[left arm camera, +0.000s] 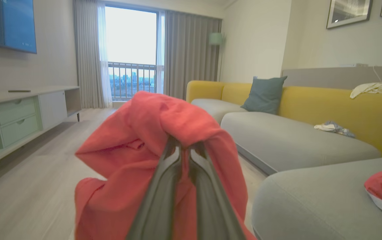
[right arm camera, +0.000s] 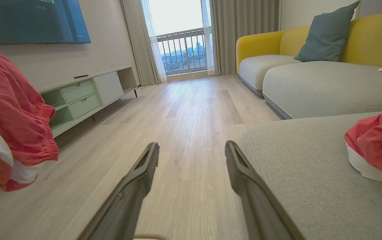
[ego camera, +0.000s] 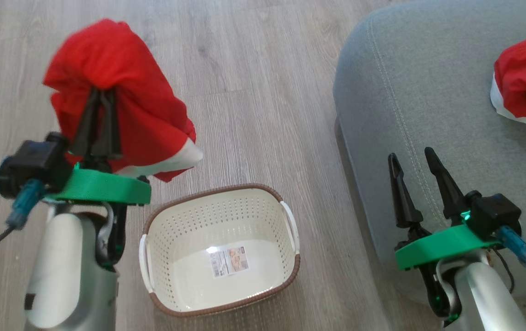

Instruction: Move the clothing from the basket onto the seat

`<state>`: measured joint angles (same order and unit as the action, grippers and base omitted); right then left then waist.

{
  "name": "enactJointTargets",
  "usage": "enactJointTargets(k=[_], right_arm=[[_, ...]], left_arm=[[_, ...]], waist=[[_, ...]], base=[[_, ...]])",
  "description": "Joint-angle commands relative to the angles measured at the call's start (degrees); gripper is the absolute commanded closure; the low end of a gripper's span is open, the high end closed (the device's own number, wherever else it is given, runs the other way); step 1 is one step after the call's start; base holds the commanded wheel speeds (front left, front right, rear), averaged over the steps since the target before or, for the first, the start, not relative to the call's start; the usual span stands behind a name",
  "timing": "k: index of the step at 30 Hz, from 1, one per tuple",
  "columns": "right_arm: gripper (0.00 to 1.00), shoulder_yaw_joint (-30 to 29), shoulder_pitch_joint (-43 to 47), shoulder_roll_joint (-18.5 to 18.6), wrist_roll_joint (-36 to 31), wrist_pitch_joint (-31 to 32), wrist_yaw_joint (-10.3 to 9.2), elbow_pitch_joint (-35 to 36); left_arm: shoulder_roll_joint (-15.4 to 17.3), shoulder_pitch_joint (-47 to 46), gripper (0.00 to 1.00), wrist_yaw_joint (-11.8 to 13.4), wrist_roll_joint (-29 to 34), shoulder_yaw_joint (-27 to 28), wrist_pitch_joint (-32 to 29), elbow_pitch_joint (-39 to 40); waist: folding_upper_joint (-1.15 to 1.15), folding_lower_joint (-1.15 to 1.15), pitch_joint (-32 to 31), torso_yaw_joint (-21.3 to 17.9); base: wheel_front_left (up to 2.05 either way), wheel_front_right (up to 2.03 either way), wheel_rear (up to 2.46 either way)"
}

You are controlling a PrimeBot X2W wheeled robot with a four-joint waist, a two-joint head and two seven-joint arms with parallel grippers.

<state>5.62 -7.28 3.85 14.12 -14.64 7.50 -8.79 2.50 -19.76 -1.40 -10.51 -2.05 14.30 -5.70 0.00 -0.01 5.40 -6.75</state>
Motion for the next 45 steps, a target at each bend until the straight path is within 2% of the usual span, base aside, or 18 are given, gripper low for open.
enactJointTargets(k=[1,7,14,20,31,45], right_arm=[[0.00,1.49,-0.02,0.61,0.22,-0.36,-0.01,2.10],[0.00,2.39,0.17,0.71,0.16,-0.36,-0.01,2.34],[0.00,3.42,0.26,0.94,-0.12,-0.36,-0.01,2.94],[0.00,3.29,0.05,0.95,-0.39,-0.36,-0.01,3.49],[0.00,3.79,-0.19,0.65,-0.83,-0.36,-0.01,3.44],[0.00,3.79,-0.27,0.60,-0.97,-0.36,-0.01,2.80]], left_arm=[[0.53,-1.59,1.00,-0.05,0.04,2.40,0.70,4.02],[0.41,-1.97,1.00,0.81,-2.24,2.11,0.70,8.86],[0.39,-2.70,1.00,2.48,-5.60,-3.23,0.70,13.66],[0.39,-2.50,1.00,1.01,-5.71,-9.65,0.70,15.36],[0.38,-1.48,1.00,-2.73,-5.87,-20.27,0.70,13.35],[0.38,-1.88,1.00,-1.56,-5.74,-20.56,0.70,12.18]], waist=[[0.00,0.01,-0.39,0.14],[0.00,0.01,-0.77,0.13],[0.00,0.01,-0.21,0.43],[0.00,0.01,0.43,0.82],[0.00,0.01,0.89,0.97],[0.00,0.01,0.73,0.71]], base=[[0.00,0.00,0.00],[0.00,0.00,0.00],[0.00,0.00,0.00],[0.00,0.00,0.00],[0.00,0.00,0.00],[0.00,0.00,0.00]])
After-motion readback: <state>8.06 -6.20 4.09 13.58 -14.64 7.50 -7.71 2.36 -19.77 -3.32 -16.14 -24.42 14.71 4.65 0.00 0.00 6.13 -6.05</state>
